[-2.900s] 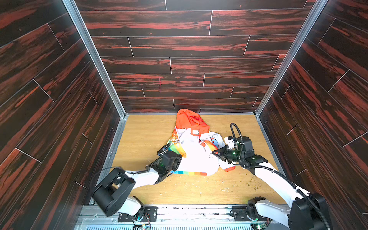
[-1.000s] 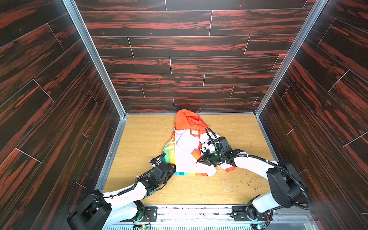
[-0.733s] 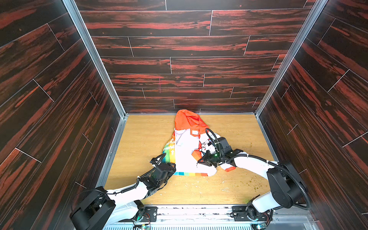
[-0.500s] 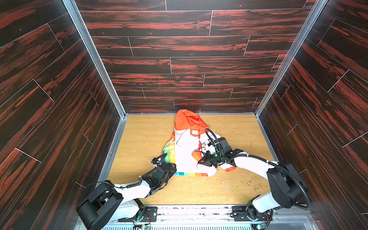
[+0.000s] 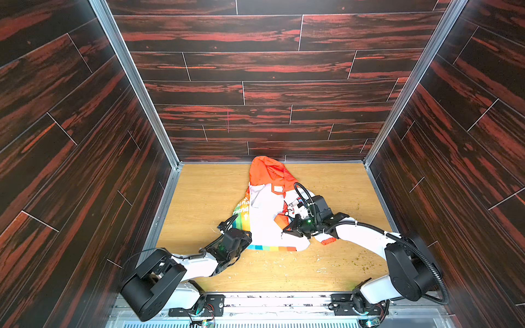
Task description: Zip up the jacket
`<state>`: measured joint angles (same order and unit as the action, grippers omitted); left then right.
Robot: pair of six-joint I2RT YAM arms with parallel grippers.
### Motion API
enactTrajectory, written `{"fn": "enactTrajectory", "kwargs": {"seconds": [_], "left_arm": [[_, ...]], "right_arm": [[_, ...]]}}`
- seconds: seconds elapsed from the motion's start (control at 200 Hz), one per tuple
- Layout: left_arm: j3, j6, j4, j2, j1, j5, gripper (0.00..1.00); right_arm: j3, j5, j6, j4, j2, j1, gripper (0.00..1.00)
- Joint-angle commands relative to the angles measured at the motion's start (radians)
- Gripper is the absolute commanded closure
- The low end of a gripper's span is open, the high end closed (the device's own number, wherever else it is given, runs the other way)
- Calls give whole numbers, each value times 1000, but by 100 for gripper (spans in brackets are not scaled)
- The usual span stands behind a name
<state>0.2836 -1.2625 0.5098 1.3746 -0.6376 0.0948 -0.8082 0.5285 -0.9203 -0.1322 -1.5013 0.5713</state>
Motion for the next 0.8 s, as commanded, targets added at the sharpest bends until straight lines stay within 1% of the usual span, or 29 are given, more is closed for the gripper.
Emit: {"fn": "enactTrajectory", "kwargs": {"seconds": [0.0, 0.19, 0.396, 0.446, 0.556, 0.792], "left_arm": [[41, 32, 18, 33, 10, -50, 54], [58, 32, 10, 46, 23, -64, 56], [63, 31, -17, 43, 37, -69, 70], [60, 28, -19, 41, 41, -69, 71], [57, 27, -19, 39, 47, -72, 78], [59, 22, -9, 54, 62, -110, 92]], "right_arm": [[19, -11, -19, 5, 49, 6, 100], [29, -14, -29, 12, 55, 5, 100], [30, -15, -37, 22, 55, 5, 100], [30, -15, -38, 23, 54, 5, 100], [35, -15, -43, 27, 55, 6, 100], [41, -25, -42, 28, 65, 5, 100]]}}
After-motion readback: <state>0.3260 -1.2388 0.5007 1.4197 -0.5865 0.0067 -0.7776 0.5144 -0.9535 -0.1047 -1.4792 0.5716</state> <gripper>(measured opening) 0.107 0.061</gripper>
